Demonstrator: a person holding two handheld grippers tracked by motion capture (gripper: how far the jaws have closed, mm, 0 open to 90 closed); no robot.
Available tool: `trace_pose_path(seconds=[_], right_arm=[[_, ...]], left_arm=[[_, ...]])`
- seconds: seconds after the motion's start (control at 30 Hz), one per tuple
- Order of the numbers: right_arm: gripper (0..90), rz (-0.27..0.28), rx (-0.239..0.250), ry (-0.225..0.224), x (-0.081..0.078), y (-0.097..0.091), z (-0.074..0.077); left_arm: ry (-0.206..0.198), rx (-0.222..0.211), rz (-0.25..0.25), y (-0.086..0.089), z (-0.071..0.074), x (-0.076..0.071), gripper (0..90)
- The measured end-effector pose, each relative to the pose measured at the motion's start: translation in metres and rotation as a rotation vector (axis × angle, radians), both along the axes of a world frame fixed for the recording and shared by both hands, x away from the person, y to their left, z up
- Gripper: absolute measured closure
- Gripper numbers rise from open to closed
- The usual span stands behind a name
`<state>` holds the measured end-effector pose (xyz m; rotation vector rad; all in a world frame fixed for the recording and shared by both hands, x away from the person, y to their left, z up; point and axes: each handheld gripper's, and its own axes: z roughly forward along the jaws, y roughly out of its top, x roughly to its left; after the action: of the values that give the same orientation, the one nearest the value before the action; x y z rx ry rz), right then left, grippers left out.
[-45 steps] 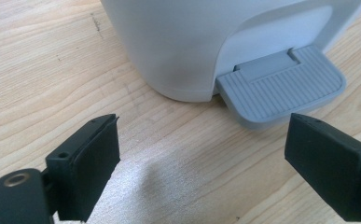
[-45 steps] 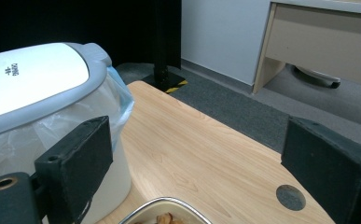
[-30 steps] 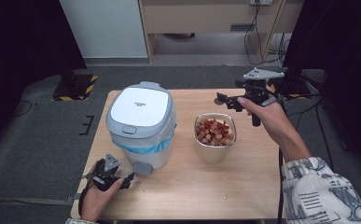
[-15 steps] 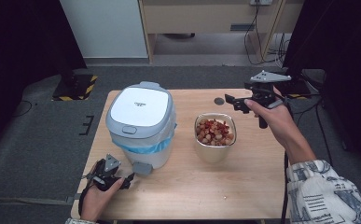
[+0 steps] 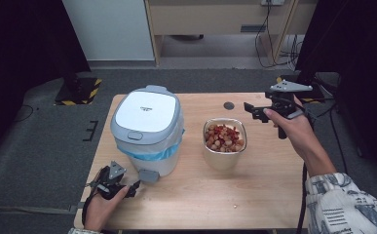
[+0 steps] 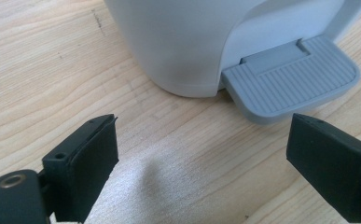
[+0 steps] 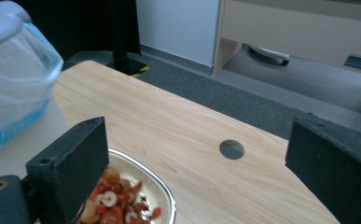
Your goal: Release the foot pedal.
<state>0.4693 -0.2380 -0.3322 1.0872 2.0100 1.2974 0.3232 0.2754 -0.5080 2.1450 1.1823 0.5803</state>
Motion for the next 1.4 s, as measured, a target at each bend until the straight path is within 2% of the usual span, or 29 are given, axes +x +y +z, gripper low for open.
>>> trace_pose_path(seconds=[0.27,0.43,0.57,0.67,0.93,1.1,1.27,1.4], right_arm=[[6.4,-0.068,-0.011,0.008,-0.002,-0.017,-0.015],[7.3,-0.100,-0.021,0.020,-0.007,-0.027,-0.031],[7.4,-0.115,-0.041,0.051,-0.014,-0.036,-0.051],[7.6,-0.122,-0.059,0.074,-0.021,-0.044,-0.069],[8.1,-0.152,-0.053,0.151,-0.040,-0.058,-0.122],[8.7,-0.191,-0.063,0.204,-0.038,-0.060,-0.150],[9.0,-0.220,-0.064,0.249,-0.033,-0.058,-0.170],[7.9,-0.253,-0.084,0.285,-0.028,-0.057,-0.180]], left_arm=[[-0.014,0.000,0.011,0.002,0.000,0.001,8.4],[-0.029,0.000,0.024,0.004,0.001,0.001,9.6],[-0.031,-0.010,0.049,0.009,0.001,0.002,9.7],[-0.028,-0.001,0.064,0.011,0.000,0.004,10.1],[-0.024,0.003,0.109,0.020,-0.001,0.007,10.7],[-0.009,0.002,0.149,0.031,-0.005,0.013,10.8],[0.027,-0.020,0.184,0.043,-0.013,0.019,10.8],[0.046,-0.039,0.181,0.046,-0.017,0.020,10.8]])
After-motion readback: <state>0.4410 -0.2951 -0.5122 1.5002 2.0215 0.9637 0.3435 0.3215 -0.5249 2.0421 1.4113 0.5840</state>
